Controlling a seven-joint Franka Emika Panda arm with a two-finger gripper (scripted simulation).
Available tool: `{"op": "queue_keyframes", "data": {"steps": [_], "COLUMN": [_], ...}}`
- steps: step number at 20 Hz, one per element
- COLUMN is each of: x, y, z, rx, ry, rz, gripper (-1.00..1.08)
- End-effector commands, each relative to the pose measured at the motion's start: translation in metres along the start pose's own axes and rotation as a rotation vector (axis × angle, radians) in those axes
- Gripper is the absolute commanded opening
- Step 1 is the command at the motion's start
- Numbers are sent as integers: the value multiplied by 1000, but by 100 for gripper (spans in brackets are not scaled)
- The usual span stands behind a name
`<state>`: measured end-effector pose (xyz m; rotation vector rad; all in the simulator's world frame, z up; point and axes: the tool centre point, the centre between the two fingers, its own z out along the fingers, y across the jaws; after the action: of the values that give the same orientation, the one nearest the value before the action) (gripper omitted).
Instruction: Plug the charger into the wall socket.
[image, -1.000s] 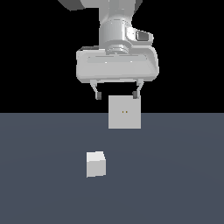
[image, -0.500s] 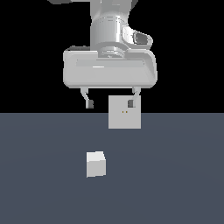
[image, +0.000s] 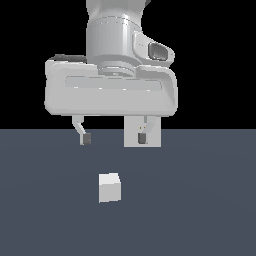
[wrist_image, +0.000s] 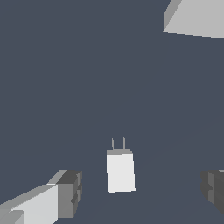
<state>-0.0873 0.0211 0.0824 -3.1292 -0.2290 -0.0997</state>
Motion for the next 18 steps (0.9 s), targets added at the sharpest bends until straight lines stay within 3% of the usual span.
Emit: {"op": "queue_keyframes", "data": {"steps": [1, 18], "x": [-7, -19], "y": [-4, -10], "z": [6, 23], "rx": [2, 6], "ry": [12, 31], "rz": [-19, -52], "gripper": [100, 100]}}
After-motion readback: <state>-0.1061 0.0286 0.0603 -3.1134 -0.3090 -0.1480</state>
